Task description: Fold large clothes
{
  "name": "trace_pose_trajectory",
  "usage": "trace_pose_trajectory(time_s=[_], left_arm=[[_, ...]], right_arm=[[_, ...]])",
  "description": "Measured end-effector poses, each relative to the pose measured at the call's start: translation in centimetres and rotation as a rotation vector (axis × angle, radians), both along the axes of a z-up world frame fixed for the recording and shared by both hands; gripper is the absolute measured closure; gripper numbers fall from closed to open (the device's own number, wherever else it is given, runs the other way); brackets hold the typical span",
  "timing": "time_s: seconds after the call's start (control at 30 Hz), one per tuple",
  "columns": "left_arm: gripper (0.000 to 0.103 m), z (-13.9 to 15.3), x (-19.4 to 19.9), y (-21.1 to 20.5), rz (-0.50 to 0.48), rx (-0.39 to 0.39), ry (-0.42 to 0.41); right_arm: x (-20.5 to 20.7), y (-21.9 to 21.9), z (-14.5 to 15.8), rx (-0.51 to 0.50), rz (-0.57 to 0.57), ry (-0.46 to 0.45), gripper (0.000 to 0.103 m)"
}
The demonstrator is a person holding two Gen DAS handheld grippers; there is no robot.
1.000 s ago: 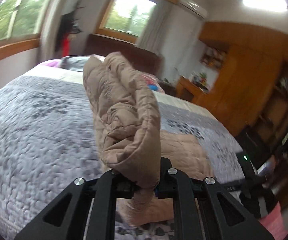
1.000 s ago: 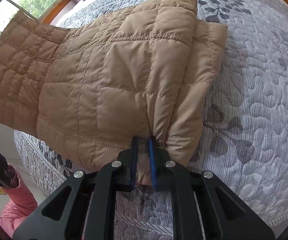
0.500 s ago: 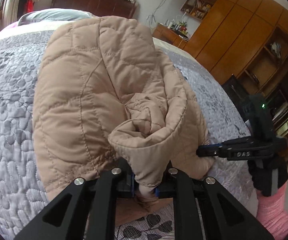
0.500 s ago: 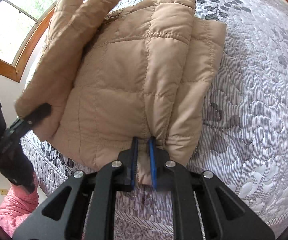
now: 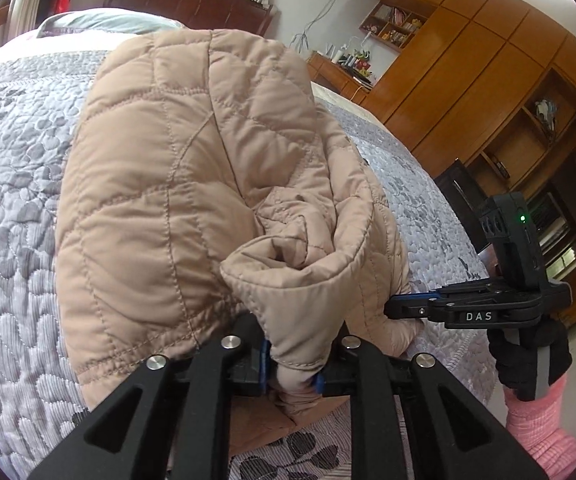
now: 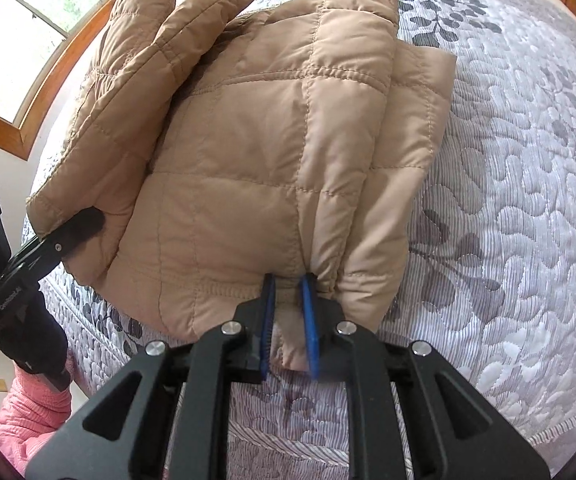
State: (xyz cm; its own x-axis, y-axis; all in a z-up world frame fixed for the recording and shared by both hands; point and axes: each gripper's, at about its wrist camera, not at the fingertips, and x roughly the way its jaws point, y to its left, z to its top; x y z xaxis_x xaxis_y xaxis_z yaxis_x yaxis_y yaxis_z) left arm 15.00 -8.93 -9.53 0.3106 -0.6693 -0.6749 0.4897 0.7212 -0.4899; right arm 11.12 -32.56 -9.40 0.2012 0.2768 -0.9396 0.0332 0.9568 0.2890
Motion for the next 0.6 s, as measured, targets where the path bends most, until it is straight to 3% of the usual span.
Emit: trace_pose_trajectory(time_s=[0.07, 0.1, 0.17, 0.27, 0.33, 0.37, 0.43, 0.53, 0.6], left_arm=[[0.078, 0.7, -0.5, 0.6, -0.004, -0.005, 0.015], [0.074, 1.5, -0.9, 0.9, -0.014, -0.016, 0.022], [0.045, 3.3, -2.1, 1.5, -0.054, -0.081, 0.031], [0.043, 6.2, -3.4, 4.1, -0.059, -0.156, -0.004], [0.043, 7.5, -3.1, 6.1, 0.013, -0.149, -0.044], [0.043, 7.7, -2.7, 6.9, 0.061, -0.111, -0.06], [0.045, 7.8, -1.3, 8.0, 0.202, 0.033, -0.093], [0.045, 6.8, 0.6, 8.4, 0.269, 0.153, -0.087], [0.045, 5.8, 2.0, 8.0, 0.283, 0.202, -0.066]], right_arm=[[0.0, 0.1, 0.2, 0.004, -0.001, 0.002, 0.087], [0.0, 0.0, 0.4, 0.015, 0.0, 0.001, 0.08], [0.0, -0.1, 1.0, 0.052, 0.004, -0.003, 0.07], [0.1, -0.1, 2.6, 0.042, 0.0, -0.045, 0.06], [0.3, -0.1, 4.0, 0.06, -0.002, -0.077, 0.053], [0.6, 0.0, 4.8, 0.072, -0.003, -0.089, 0.053], [1.1, 0.4, 6.2, 0.108, -0.002, -0.115, 0.042], [2.6, 1.9, 8.2, 0.133, 0.012, -0.128, 0.022], [4.0, 3.0, 8.7, 0.138, 0.038, -0.112, 0.016]])
